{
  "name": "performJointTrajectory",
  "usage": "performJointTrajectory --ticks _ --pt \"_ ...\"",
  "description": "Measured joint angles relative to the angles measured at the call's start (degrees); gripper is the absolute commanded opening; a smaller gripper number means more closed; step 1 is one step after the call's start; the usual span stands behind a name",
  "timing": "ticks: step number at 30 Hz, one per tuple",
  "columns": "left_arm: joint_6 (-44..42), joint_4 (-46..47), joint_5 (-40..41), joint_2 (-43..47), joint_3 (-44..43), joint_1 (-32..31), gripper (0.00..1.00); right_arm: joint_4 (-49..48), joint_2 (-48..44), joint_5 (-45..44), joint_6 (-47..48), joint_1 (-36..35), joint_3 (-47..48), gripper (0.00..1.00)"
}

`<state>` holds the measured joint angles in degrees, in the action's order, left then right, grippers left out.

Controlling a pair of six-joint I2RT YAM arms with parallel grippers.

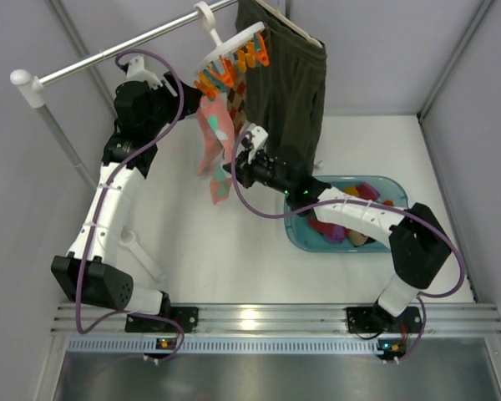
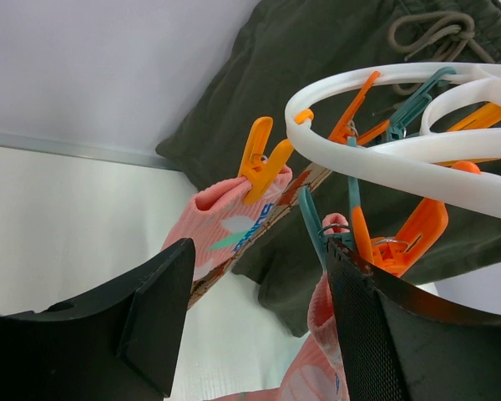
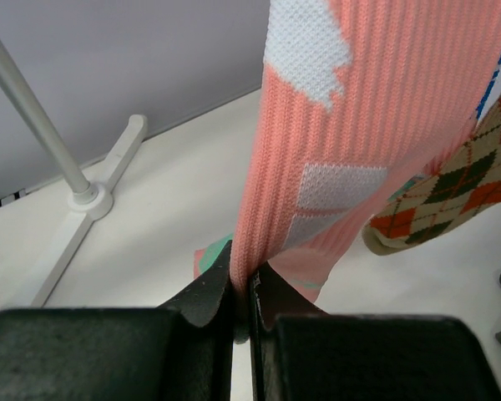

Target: Remove the socks clipped to the hanger

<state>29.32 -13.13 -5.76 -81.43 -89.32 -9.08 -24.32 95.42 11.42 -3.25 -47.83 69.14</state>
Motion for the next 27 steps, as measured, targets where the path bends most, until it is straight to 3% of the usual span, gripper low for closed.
performJointTrajectory --ticks 20,22,24,26,27 --pt "4.0 4.1 -3.9 -4.7 -3.5 0.0 0.66 1.1 4.0 0.7 0.3 0.0 3.2 0.01" --pt "4.0 4.3 -3.9 -4.8 -3.5 0.0 0.58 1.2 4.0 1.1 0.3 0.0 3.4 0.01" --pt "4.2 5.0 -3.9 -5.0 -3.5 0.0 0.40 1.3 4.0 1.7 0.3 0.0 3.4 0.01" --pt "4.1 5.6 -4.1 -5.3 -3.5 0.0 0.30 1.3 4.0 2.0 0.5 0.0 3.4 0.00" --pt "4.0 5.9 -4.2 -5.4 -3.5 0.0 0.19 1.4 4.0 2.0 0.7 0.0 3.4 0.00"
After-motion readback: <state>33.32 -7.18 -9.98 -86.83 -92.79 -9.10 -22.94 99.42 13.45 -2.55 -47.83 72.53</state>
